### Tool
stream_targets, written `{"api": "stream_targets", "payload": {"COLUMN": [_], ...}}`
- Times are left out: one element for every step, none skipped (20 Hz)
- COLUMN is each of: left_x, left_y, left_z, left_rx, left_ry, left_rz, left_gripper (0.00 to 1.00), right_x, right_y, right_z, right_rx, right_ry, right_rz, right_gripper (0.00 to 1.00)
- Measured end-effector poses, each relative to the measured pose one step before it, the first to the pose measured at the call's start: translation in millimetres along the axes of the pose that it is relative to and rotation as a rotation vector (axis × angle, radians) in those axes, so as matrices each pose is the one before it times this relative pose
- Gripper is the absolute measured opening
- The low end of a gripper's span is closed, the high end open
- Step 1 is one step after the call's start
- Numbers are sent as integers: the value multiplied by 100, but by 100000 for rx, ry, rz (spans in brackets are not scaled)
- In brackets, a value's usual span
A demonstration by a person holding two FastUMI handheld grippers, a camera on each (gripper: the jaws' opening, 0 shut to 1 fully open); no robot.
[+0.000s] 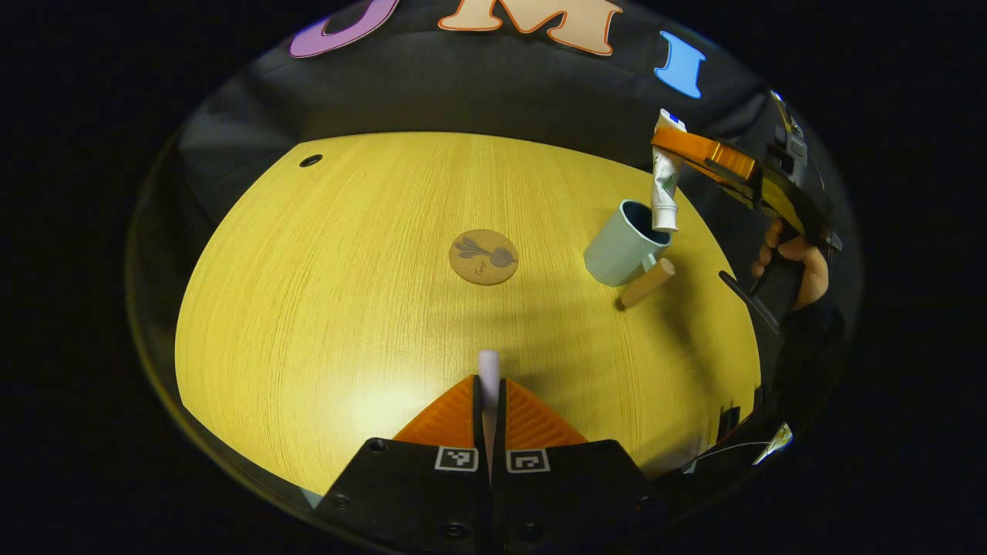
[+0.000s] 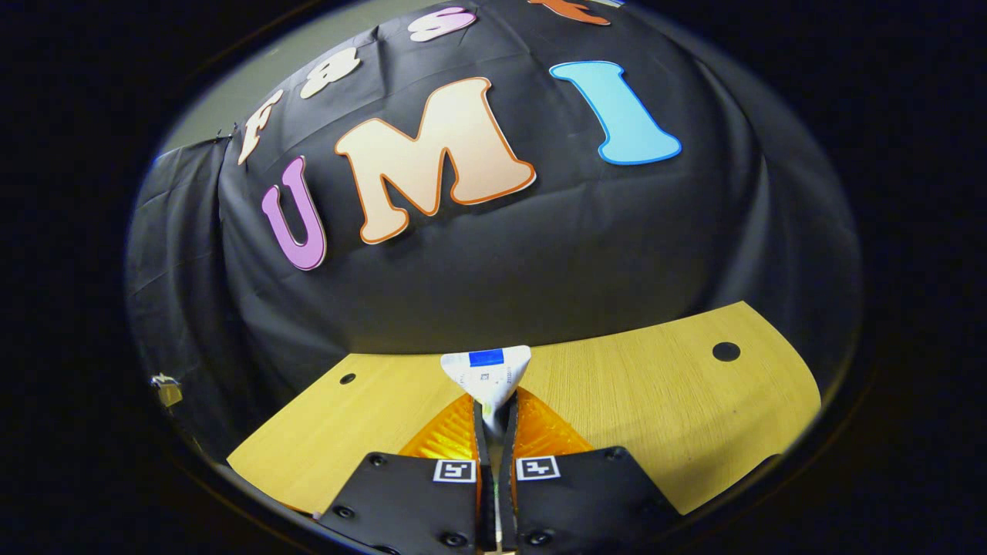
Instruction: Put the toothbrush and toothpaste on the desktop into the cup, then pick up the cup and place it on the coaster on the desktop.
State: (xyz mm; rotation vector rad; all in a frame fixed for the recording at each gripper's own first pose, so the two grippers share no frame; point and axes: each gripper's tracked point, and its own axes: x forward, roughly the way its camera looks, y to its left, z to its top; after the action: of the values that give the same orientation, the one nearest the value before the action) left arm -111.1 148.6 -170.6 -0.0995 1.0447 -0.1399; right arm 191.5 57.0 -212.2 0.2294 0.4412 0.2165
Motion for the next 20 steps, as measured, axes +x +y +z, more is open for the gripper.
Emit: {"api": "stream_targets", "payload": {"left_x": [-564,-429,-496,-487,-431,-234,-388,-193,-185,-323,-88,314,206,85,49,13,-5,226,439,835], "left_y": [11,-220,-52,-144,-195,-263,-44,24,48,-273,-333,-513,-260,-120,-189,-280,-337,-245,-198,-244], "left_z": [44,278,211,312,310,304,330,213,311,143,318,570,661,755,731,629,665,645,699,686], "left_rx": [-158,-159,9,-39,-60,73,283,357,206,171,198,118,9,57,113,172,303,452,374,390], "left_ry": [20,-159,-5,-140,-354,-464,-488,-583,-182,-214,-163,122,-430,-191,-497,-530,-207,-321,-616,-633], "left_rz": [114,340,308,238,105,169,101,-63,-102,-260,-268,-276,-310,-452,-350,-474,-503,-482,-459,-793], "left_gripper": [0,0,0,0,0,0,0,0,0,0,0,0,0,0,0,0,0,0,0,0], "right_x": [282,196,277,194,119,62,-54,-41,32,-70,-130,72,-648,-194,-345,-609,-347,-389,-554,-534], "right_y": [-25,70,-45,18,-27,-137,-112,-142,-263,-39,-89,-133,-116,-10,14,105,112,-97,155,-62], "right_z": [-553,-437,-574,-434,-353,-346,-292,-167,-165,-417,-542,-578,-389,-361,-531,-296,-228,-243,82,-139], "right_rx": [-772,-859,-1017,-955,-1065,-1037,-828,-882,-637,7,235,210,210,626,668,705,690,127,218,-161], "right_ry": [862,1004,1295,888,856,908,413,396,812,1274,1632,1806,856,848,1305,643,-97,-474,387,12], "right_rz": [157,214,-147,-66,-374,-683,-575,-795,-806,-395,-213,-87,-474,333,357,871,936,-159,594,219], "right_gripper": [8,8,8,8,8,8,8,8,8,14,14,15,19,23,27,42,61,81,100,100]}}
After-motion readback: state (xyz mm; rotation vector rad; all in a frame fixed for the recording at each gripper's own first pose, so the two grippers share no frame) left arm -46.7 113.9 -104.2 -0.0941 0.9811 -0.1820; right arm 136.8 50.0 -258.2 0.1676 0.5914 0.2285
